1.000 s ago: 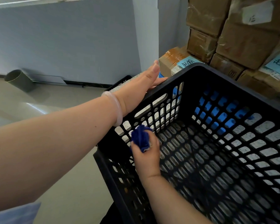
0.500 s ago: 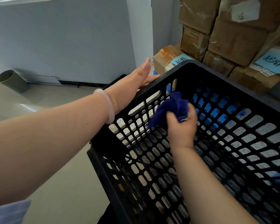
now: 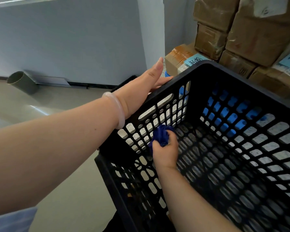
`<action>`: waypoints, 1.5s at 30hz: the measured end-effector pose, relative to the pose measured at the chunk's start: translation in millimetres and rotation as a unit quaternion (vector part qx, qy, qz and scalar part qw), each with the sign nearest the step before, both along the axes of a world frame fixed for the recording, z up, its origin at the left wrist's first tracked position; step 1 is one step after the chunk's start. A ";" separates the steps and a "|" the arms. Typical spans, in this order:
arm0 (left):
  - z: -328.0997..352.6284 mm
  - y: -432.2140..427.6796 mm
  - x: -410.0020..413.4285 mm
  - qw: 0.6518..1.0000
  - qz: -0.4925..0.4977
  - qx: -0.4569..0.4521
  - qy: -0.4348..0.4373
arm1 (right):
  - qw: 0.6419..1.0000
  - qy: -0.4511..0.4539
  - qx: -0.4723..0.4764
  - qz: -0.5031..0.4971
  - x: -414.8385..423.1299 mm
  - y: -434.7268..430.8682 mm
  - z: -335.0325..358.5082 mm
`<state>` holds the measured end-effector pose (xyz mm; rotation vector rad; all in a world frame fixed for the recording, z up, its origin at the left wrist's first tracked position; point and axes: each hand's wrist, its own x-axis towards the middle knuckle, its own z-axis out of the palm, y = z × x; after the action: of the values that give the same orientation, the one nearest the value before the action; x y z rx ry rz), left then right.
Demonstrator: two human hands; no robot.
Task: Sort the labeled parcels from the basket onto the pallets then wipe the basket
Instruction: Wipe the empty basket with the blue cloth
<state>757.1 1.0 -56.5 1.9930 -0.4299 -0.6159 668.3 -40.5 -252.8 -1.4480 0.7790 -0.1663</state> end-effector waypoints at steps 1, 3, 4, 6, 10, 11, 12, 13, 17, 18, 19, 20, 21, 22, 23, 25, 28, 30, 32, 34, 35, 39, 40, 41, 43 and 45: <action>0.1 -0.1 0.3 1.000 -0.001 0.003 -0.002 | 1.000 0.004 0.011 0.002 0.1 0.7 2.1; 0.4 -0.5 0.5 1.000 -0.007 0.013 -0.001 | 1.000 0.002 0.025 0.002 -0.1 1.2 5.6; 0.7 -0.5 0.4 1.000 -0.008 0.013 -0.001 | 1.000 -0.001 0.030 0.006 -1.9 3.4 7.8; -0.1 -0.3 0.6 1.000 -0.007 0.005 0.002 | 0.999 -0.001 0.042 0.033 -10.2 13.7 12.2; -0.7 -1.3 3.3 1.000 -0.003 -0.008 0.026 | 0.989 0.013 0.107 0.099 -28.1 33.2 17.8; 1.1 -1.9 2.8 0.999 -0.007 -0.010 0.045 | 0.986 0.021 0.118 0.113 -30.8 31.9 21.3; 0.7 -1.3 4.2 0.998 -0.011 -0.012 0.057 | 0.983 0.026 0.131 0.127 -32.6 29.5 25.6; -0.6 -0.3 5.5 0.998 -0.012 -0.014 0.061 | 0.979 0.025 0.143 0.141 -33.6 26.2 31.4; -1.4 1.9 8.3 0.999 -0.021 0.011 0.036 | 0.959 -0.050 0.154 0.234 -35.3 15.4 74.3; -1.6 2.6 8.2 0.999 -0.022 0.013 0.031 | 0.954 -0.072 0.149 0.250 -35.4 13.7 86.8; -0.3 2.9 6.7 0.999 -0.021 0.014 0.030 | 0.948 -0.100 0.151 0.260 -35.1 12.2 97.9; -0.4 3.5 7.2 0.999 -0.023 0.018 0.024 | 0.941 -0.134 0.158 0.269 -34.6 10.7 109.4; 0.8 3.0 6.9 0.999 -0.027 0.018 0.022 | 0.931 -0.170 0.155 0.282 -33.3 9.8 116.3; 1.3 3.0 8.0 0.999 -0.028 0.020 0.025 | 0.922 -0.200 0.147 0.296 -32.2 10.7 120.5; 2.9 2.9 7.0 0.999 -0.029 0.020 0.035 | 0.918 -0.221 0.120 0.307 -31.7 12.9 118.6; 2.2 3.9 7.5 0.999 -0.029 0.020 0.036 | 0.921 -0.246 0.004 0.301 -30.7 17.8 101.2; -0.9 4.5 9.2 0.998 -0.040 0.012 0.046 | 0.911 -0.212 -0.120 0.334 -32.5 16.2 52.9; -2.3 4.8 10.8 0.998 -0.043 0.011 0.050 | 0.892 -0.107 -0.181 0.401 -38.0 6.2 25.4; -2.9 3.4 11.1 0.998 -0.039 0.017 0.047 | 0.857 -0.024 -0.226 0.462 -43.7 -2.8 8.2; -4.1 3.6 12.1 0.999 -0.039 0.005 0.027 | 0.842 -0.003 -0.241 0.482 -44.0 -4.8 3.2; -3.5 4.2 11.9 0.999 -0.041 -0.004 0.022 | 0.842 0.006 -0.238 0.484 -41.5 -4.0 7.8; -5.8 4.3 15.0 0.999 -0.042 -0.006 0.023 | 0.903 0.045 -0.074 0.421 -33.3 -2.8 47.1; -6.0 4.4 15.5 0.999 -0.040 -0.005 0.024 | 0.913 0.038 -0.031 0.404 -31.9 -3.8 62.0; -3.7 4.4 13.8 0.999 -0.042 -0.001 0.021 | 0.919 0.020 0.014 0.395 -31.4 -5.2 78.6; -0.4 4.3 10.6 0.999 -0.050 0.012 0.008 | 0.913 -0.035 0.095 0.395 -32.4 -8.1 112.8; 3.9 4.3 7.7 0.998 -0.056 0.026 0.001 | 0.901 -0.096 0.103 0.411 -35.6 -9.8 139.4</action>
<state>764.8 5.2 -52.6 2.0277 -0.5323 -0.7040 632.8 -50.3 -113.5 -1.4175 -0.0212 0.4069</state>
